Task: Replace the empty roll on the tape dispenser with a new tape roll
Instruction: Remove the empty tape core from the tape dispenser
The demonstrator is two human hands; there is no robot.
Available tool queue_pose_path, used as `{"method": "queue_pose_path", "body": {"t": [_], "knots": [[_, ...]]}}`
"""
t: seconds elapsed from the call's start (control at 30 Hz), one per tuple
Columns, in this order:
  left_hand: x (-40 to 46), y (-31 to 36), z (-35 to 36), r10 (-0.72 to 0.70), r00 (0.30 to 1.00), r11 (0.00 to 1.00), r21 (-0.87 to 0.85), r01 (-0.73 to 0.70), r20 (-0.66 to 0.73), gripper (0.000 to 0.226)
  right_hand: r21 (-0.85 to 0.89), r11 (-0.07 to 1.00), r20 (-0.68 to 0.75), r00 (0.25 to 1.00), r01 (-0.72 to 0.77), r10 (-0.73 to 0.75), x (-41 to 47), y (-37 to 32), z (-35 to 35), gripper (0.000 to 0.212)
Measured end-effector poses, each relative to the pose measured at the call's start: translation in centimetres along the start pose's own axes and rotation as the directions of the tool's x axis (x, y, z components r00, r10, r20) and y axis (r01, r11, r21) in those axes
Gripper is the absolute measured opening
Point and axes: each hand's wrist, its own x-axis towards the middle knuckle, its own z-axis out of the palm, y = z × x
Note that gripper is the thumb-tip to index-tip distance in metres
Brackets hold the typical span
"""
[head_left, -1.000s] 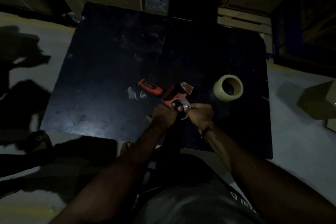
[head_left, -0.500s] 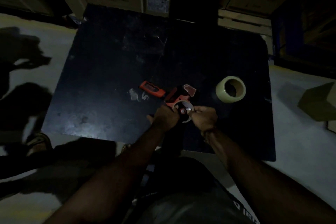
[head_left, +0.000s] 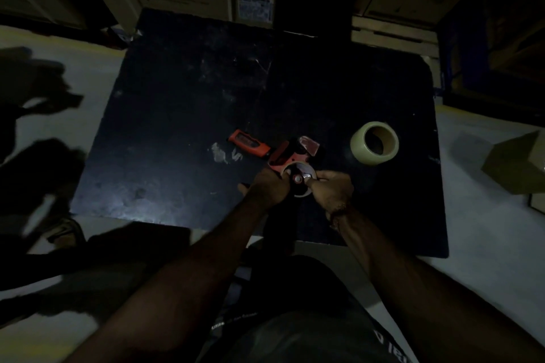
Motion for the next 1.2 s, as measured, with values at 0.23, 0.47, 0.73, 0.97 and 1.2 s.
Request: {"method": "queue_pose_path", "body": {"t": [0.23,0.47,0.73,0.97,1.2], "knots": [[0.0,-0.1,-0.1,0.042,0.999,0.999,0.017,-0.042,-0.032,0.056,0.004,1.000,-0.007,1.000,-0.005,0.005,-0.2,0.0,0.0,0.032],[-0.2,0.1,0.1,-0.001,0.998,1.000,0.006,0.001,-0.056,0.058,0.026,1.000,-0.047,0.999,-0.016,0.017,-0.7,-0.3,0.1,0.031],[3.8,-2.8,2.1,-0.053,0.998,0.998,-0.046,0.051,-0.037,0.085,-0.038,0.993,-0.103,0.988,0.113,-0.116,-1.9,-1.4,-0.5,0.015],[-0.4,-1.7,-0.6,0.022,0.997,0.997,-0.075,-0.028,-0.072,0.085,-0.093,0.970,-0.058,0.972,0.224,-0.230,-3.4,-2.1,-1.5,0.012],[-4.2,-0.3,-5.0,0.124,0.983,0.962,-0.225,-0.153,-0.138,0.078,-0.099,0.958,-0.056,0.959,0.270,-0.277,-5.0,-4.6,0.0,0.019]]}}
